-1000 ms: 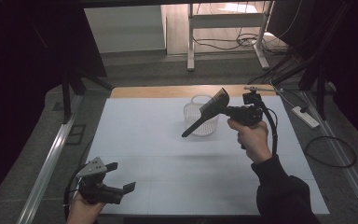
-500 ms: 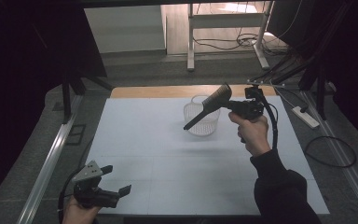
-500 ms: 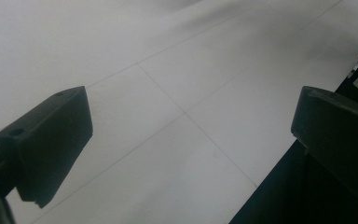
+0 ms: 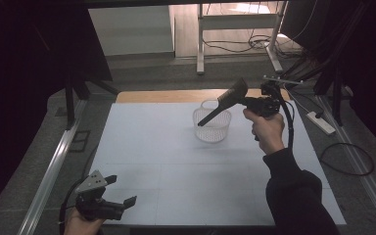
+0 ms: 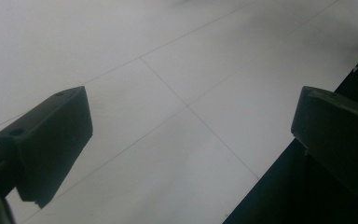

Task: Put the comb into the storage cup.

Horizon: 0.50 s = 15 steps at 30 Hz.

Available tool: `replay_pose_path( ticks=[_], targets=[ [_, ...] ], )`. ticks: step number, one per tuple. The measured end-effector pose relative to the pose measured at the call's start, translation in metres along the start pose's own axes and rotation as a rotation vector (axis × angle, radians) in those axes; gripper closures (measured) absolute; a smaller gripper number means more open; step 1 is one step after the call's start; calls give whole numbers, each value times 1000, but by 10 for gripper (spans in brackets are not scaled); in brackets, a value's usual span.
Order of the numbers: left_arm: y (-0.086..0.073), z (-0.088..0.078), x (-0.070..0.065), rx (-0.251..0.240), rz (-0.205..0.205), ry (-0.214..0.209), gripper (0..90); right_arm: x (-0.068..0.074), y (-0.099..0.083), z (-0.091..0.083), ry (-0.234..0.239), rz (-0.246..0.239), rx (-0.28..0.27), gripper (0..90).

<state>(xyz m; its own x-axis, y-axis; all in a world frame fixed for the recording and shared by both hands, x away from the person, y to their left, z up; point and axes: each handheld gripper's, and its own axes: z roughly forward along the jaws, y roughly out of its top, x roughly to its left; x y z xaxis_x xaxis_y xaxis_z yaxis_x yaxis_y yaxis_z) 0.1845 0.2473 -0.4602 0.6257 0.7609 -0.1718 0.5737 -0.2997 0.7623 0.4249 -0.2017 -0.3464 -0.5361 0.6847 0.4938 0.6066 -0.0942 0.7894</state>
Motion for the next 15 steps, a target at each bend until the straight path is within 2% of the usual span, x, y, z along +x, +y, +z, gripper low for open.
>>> replay_pose_path(
  ticks=[8, 15],
  targets=[
    [0, 0, -1, 5, -1, 2, 0, -6, 7, 5, -39, -1, -10, 834],
    [1, 2, 0, 29, -2, -1, 0, -13, 6, 12, -68, -9, -6, 834]
  ],
)
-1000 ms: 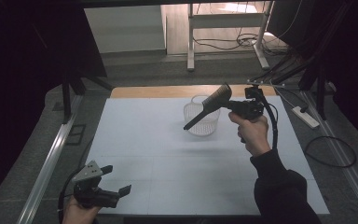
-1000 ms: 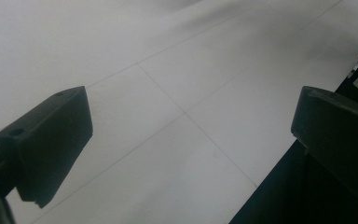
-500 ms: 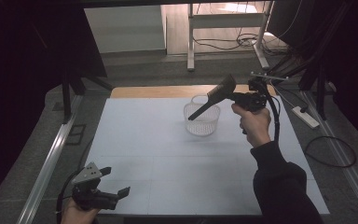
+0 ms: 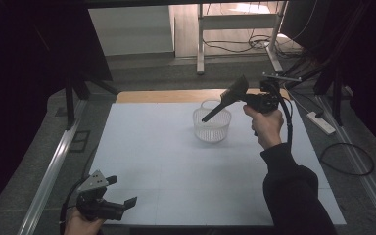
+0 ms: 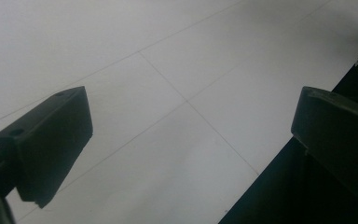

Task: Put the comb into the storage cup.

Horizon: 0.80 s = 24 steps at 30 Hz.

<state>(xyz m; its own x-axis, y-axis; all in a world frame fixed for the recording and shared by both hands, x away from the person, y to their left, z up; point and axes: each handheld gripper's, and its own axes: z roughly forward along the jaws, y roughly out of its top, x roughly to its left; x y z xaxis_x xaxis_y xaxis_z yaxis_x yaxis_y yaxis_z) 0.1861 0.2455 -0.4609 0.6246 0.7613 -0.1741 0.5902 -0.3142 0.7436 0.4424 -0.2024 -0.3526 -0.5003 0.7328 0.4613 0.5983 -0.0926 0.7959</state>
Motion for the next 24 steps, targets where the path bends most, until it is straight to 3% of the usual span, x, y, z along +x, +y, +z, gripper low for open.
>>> replay_pose_path(
  ticks=[10, 13, 24],
  targets=[
    [1, 1, 0, 15, -7, 17, 0, -2, -6, 13, -27, -21, 9, 834],
    [1, 1, -2, 30, 4, 39, 0, -4, -9, 16, -32, -23, 13, 834],
    [1, 2, 0, 41, -11, 44, 0, -13, -20, 24, -40, -3, 12, 834]
  ],
)
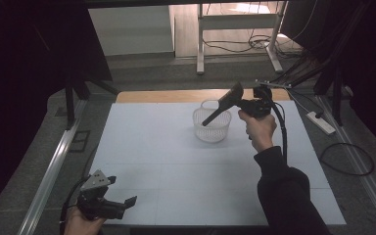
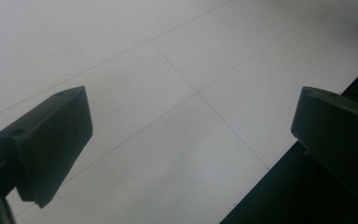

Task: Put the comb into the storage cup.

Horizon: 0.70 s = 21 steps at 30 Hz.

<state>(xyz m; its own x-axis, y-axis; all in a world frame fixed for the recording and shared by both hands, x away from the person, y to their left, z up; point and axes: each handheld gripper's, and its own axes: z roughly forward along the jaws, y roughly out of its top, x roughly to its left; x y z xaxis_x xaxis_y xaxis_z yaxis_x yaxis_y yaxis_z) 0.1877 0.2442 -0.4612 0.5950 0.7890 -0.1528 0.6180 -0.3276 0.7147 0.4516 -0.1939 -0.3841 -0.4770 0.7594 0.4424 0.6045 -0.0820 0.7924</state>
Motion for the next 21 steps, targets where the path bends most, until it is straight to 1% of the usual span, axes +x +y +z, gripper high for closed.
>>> replay_pose_path(
  ticks=[4, 8, 15, 21],
  targets=[
    [0, 0, 0, -2, -4, 0, 0, -2, -4, 3, 6, 10, 0, 833],
    [0, 0, 1, -8, -16, -7, 0, -3, -9, 7, 12, 15, 7, 834],
    [0, 0, 2, -7, -18, -8, 0, -8, -17, 13, 12, 27, 19, 833],
    [0, 0, 2, -6, -18, -10, 0, -12, -21, 17, 21, 42, 26, 833]
  ],
)
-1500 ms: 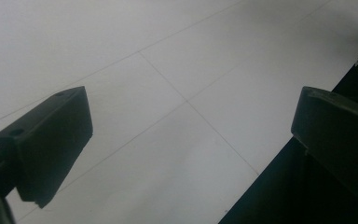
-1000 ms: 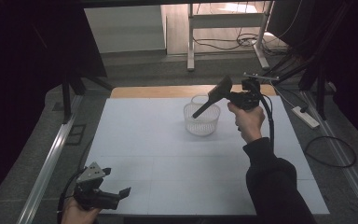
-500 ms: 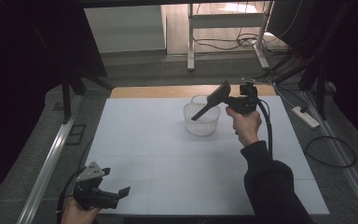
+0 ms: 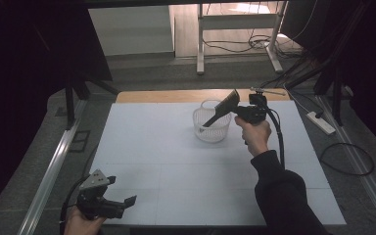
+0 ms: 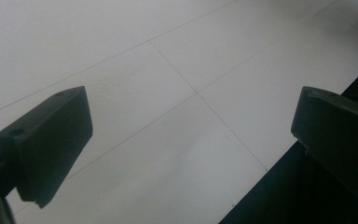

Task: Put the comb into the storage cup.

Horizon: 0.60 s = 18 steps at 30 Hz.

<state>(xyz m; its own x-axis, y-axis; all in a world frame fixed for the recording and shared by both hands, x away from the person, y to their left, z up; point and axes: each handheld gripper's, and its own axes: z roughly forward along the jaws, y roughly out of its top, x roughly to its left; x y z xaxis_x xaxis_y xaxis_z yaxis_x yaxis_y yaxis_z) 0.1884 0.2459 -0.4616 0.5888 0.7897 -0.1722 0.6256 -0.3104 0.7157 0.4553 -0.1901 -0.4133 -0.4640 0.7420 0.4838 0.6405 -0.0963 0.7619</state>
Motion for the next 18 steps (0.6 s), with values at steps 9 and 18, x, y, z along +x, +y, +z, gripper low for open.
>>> replay_pose_path(
  ticks=[9, 18],
  targets=[
    [0, 1, 0, 4, -1, -2, 0, -9, -4, 5, 13, 39, 6, 833],
    [0, 1, 0, 4, -3, -2, 0, -21, -8, 8, 21, 81, 13, 833]
  ],
)
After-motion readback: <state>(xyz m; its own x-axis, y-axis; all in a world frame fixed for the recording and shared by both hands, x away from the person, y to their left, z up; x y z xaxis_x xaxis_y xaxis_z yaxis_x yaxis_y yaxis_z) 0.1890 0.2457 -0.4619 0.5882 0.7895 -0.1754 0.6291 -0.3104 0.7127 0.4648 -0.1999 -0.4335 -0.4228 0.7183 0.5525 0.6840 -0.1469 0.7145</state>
